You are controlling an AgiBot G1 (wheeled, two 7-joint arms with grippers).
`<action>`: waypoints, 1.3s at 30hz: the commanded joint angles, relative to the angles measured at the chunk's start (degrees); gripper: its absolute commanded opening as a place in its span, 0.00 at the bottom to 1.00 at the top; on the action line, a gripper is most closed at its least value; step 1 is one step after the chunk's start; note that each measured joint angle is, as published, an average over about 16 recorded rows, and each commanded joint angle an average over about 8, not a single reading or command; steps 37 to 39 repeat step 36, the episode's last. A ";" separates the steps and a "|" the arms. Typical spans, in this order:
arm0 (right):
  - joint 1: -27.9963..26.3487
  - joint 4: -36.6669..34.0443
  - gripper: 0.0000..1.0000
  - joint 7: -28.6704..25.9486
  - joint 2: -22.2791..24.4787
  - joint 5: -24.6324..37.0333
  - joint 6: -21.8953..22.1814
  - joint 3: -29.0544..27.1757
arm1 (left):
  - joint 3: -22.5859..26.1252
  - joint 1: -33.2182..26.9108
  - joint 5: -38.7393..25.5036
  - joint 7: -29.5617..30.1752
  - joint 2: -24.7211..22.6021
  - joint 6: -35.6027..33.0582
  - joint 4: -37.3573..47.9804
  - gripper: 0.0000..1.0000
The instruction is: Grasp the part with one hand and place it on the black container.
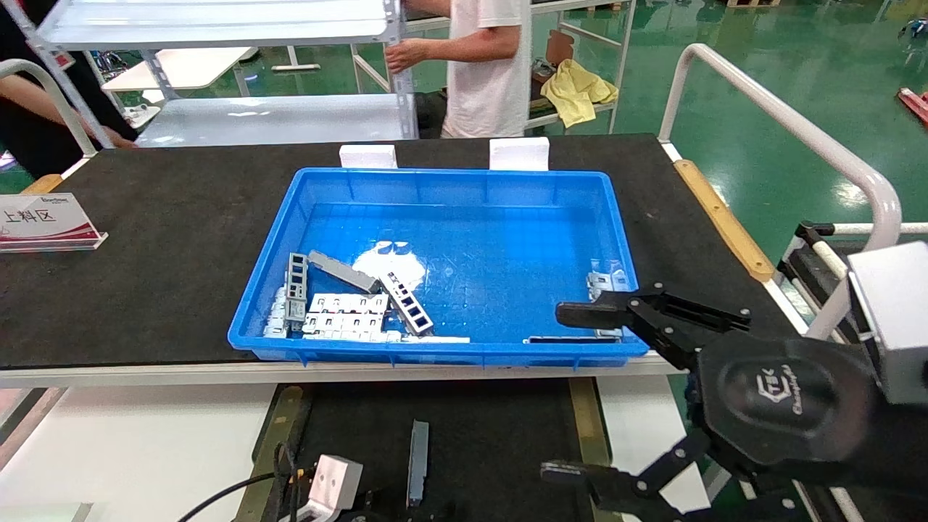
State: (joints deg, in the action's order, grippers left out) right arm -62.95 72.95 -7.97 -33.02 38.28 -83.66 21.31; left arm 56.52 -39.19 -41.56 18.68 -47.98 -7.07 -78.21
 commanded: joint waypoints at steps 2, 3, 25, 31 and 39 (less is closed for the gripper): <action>0.00 0.00 1.00 0.00 0.00 0.00 0.00 0.00 | -2.76 0.97 -0.87 -2.15 2.25 -5.98 -0.02 1.00; 0.00 0.00 1.00 0.00 0.00 0.00 0.00 0.00 | -3.79 1.41 -0.68 -3.13 3.05 -7.90 0.00 1.00; 0.00 0.00 1.00 0.01 0.01 -0.01 0.01 0.02 | -17.94 6.93 8.74 -18.85 16.70 -36.09 0.51 1.00; -0.01 0.00 1.00 0.01 0.01 -0.01 0.01 0.02 | -19.75 7.17 10.58 -20.58 18.93 -39.60 0.47 1.00; -0.01 0.00 1.00 0.01 0.01 -0.02 0.01 0.02 | -20.53 7.29 11.57 -21.02 20.09 -41.15 0.45 1.00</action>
